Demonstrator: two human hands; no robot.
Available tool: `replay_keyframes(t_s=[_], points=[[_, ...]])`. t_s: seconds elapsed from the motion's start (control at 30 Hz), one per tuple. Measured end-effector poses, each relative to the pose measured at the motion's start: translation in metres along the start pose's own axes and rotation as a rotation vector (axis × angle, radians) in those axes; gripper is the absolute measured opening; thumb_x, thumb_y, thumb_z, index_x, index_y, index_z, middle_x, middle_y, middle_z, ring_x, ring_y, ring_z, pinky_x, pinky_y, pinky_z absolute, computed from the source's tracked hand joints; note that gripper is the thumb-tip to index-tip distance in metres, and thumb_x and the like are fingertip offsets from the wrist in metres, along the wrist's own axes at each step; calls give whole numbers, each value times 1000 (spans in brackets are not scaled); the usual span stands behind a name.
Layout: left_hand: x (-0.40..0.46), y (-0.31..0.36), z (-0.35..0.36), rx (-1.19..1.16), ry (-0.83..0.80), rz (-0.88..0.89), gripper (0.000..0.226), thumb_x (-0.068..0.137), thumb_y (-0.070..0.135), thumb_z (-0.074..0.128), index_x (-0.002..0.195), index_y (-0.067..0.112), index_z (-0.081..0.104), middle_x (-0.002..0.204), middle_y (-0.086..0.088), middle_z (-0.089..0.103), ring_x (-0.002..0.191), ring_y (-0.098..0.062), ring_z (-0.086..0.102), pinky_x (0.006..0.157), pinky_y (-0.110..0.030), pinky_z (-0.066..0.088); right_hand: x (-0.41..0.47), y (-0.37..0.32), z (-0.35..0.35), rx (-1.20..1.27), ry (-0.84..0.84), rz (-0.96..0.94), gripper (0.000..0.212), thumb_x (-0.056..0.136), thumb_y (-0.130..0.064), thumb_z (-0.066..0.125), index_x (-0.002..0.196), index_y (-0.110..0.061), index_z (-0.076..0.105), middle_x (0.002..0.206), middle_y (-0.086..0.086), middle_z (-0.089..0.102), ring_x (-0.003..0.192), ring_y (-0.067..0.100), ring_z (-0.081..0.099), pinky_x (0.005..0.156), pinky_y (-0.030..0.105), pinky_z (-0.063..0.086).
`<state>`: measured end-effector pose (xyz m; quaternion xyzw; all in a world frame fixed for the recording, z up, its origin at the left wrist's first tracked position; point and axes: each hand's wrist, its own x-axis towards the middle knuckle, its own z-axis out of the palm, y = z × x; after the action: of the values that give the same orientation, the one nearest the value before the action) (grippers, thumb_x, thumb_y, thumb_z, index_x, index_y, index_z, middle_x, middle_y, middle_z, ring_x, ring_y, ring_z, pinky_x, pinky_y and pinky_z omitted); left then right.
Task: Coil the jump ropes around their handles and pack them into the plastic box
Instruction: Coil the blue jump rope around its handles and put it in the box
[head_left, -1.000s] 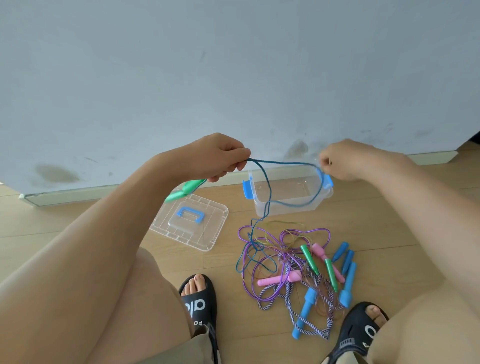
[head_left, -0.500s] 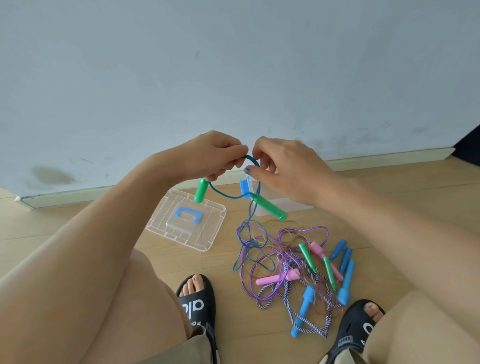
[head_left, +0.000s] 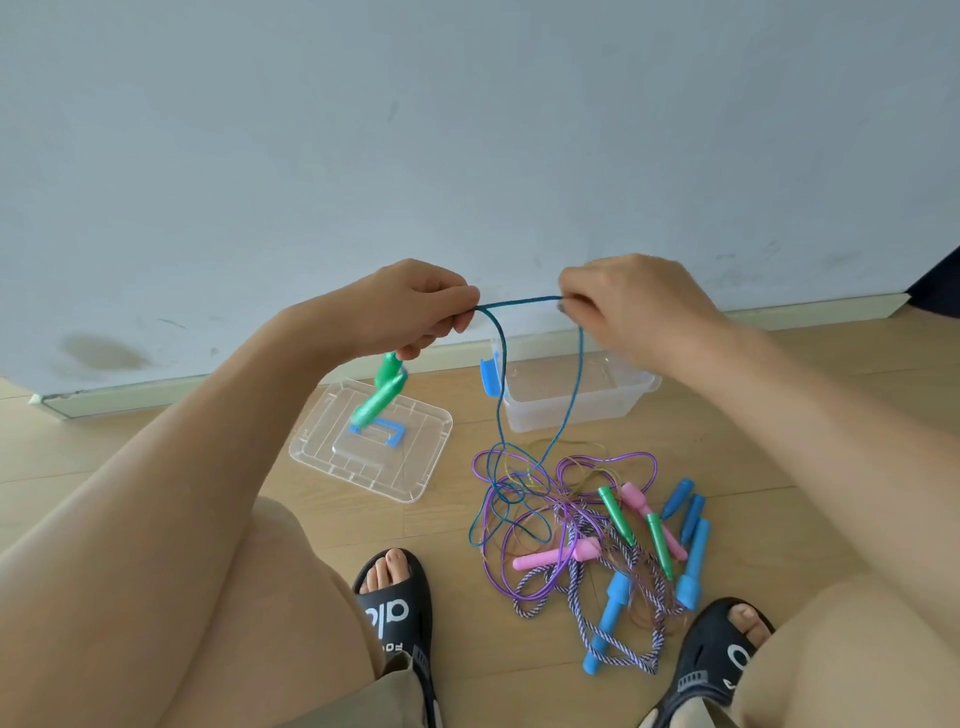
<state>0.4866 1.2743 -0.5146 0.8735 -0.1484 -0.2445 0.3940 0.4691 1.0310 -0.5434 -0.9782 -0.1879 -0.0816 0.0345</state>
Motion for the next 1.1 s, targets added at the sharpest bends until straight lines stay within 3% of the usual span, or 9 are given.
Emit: replay_keyframes(t_s=[0.1,0.17,0.23,0.3,0.43,0.6,0.67,0.87,1.1], points=[[0,0,3,4,-18,-6,34,100,28,44,73,11,55,53,7,32,54,-19,30,50,-27,35,1,14,-1,-8,-188,202,27,97,-28,45,72,-18,46,72,2,55,75,32,55,60,34,40],[1,3,8,14,-43,-6,33,99,27,44,72,12,54,54,6,33,53,-19,30,50,-27,35,-1,5,-1,11,-275,209,22,96,-27,47,74,-21,50,78,2,58,80,31,56,66,35,44],[4,7,12,4,-47,0,32,99,26,44,73,11,53,53,6,33,52,-18,30,49,-26,35,-4,-9,1,117,-243,143,9,93,-28,53,100,-24,58,99,0,62,93,27,58,76,36,47],[6,10,13,-11,-43,13,32,100,26,43,74,10,53,53,7,32,51,-17,30,48,-25,34,-5,-26,0,276,-152,56,23,92,-34,58,112,-24,55,107,-1,60,99,22,58,84,38,48],[8,12,16,-18,-58,23,33,99,29,46,71,13,54,53,7,33,52,-17,29,49,-27,33,-5,-45,3,306,7,-71,18,97,-33,55,86,-20,49,87,-1,59,84,25,58,71,39,46],[6,10,14,-69,-78,25,35,102,31,45,73,12,53,53,7,31,52,-18,26,49,-27,28,-6,-42,6,576,-37,-77,16,97,-31,56,95,-15,61,90,-6,62,86,11,59,75,34,46],[6,10,15,-68,-88,23,35,102,29,44,73,11,52,53,7,29,52,-18,24,50,-29,26,-6,-41,3,460,-11,-122,23,101,-29,50,95,-12,64,87,1,63,82,21,59,70,39,46],[5,11,14,-61,-94,23,36,102,31,42,74,11,52,56,3,27,54,-19,25,50,-26,30,-6,-36,-9,162,40,-173,30,105,-32,39,104,-15,64,87,1,60,83,27,57,61,32,32],[5,14,14,-44,-81,27,37,104,29,40,74,10,52,53,4,28,51,-18,28,50,-26,38,-7,-30,-11,151,13,-155,28,104,-32,38,100,-18,62,80,-4,55,76,30,55,62,40,48]])
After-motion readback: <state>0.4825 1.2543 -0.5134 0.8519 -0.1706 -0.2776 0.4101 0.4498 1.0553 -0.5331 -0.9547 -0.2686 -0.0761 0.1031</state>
